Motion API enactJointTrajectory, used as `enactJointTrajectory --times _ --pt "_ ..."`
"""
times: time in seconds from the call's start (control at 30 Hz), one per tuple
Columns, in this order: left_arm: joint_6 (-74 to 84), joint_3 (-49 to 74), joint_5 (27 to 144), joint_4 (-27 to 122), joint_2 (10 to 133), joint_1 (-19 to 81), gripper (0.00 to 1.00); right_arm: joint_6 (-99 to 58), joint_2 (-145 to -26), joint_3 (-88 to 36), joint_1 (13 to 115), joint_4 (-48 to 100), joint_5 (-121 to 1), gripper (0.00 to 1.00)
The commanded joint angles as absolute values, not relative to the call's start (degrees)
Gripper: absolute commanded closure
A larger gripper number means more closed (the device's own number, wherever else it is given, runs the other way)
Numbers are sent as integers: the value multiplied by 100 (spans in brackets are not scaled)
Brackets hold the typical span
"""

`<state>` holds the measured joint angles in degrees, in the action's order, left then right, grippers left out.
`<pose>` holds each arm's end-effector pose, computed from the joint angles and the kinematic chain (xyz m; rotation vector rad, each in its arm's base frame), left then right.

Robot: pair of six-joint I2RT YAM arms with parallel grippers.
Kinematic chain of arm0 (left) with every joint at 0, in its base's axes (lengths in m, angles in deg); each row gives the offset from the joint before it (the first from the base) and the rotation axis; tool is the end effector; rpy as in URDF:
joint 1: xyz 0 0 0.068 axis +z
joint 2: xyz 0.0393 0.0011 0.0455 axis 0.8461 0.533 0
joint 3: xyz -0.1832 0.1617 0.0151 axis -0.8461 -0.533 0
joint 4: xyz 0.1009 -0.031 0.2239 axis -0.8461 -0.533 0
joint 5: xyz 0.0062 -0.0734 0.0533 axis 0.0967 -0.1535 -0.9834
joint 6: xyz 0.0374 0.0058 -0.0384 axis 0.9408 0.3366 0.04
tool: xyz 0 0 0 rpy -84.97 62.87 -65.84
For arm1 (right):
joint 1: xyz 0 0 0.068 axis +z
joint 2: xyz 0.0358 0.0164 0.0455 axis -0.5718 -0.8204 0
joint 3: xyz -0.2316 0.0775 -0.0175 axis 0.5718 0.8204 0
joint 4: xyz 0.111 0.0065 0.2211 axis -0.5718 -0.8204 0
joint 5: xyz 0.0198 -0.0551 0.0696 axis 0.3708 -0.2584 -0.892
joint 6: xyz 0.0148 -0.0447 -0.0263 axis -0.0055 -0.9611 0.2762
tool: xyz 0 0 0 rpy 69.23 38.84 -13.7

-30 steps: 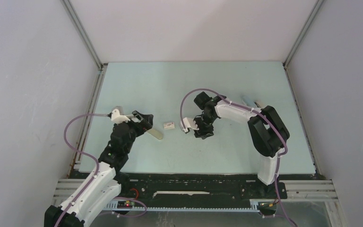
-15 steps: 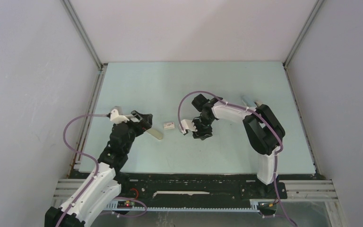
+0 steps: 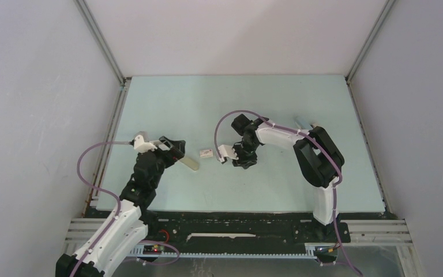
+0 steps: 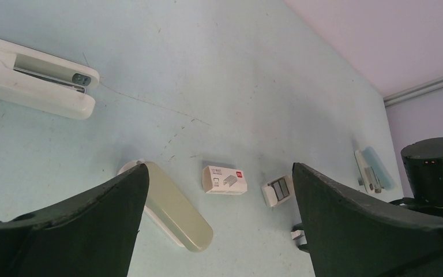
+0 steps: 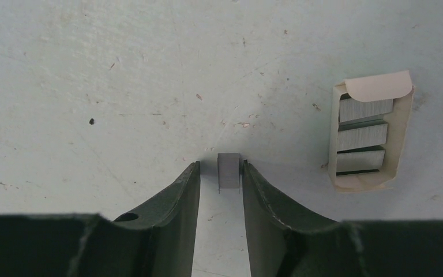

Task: Unload the staples from the stapler
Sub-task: Pick up the staple from the center of the board.

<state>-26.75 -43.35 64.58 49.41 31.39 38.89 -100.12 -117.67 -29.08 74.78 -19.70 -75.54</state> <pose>0.1633 -0.0476 0.2024 -0.5513 1.7775 -0.5635 0.2614 0.2368 0.1417 -2.3899 1.5409 0.4997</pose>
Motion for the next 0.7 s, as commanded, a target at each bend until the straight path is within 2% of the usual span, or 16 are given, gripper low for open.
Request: enactJointTrajectory --times 0.0,0.17,0.4,0.67 --pt "-2749 -4456 6552 5098 3061 3959 0 -9888 -11984 -3020 7526 -1717 -7330 60" --pt "-2747 -4454 6565 5109 3085 3975 0 -9691 -11980 -3015 7496 -1637 -7299 66" --pt "-2754 -4412 6607 5149 3153 3992 0 -9382 -11913 -3019 7461 -1631 -7334 79" --pt "-2772 -4399 6658 5177 3182 4001 0 -8269 -11779 -3098 7366 -1421 -7330 82"
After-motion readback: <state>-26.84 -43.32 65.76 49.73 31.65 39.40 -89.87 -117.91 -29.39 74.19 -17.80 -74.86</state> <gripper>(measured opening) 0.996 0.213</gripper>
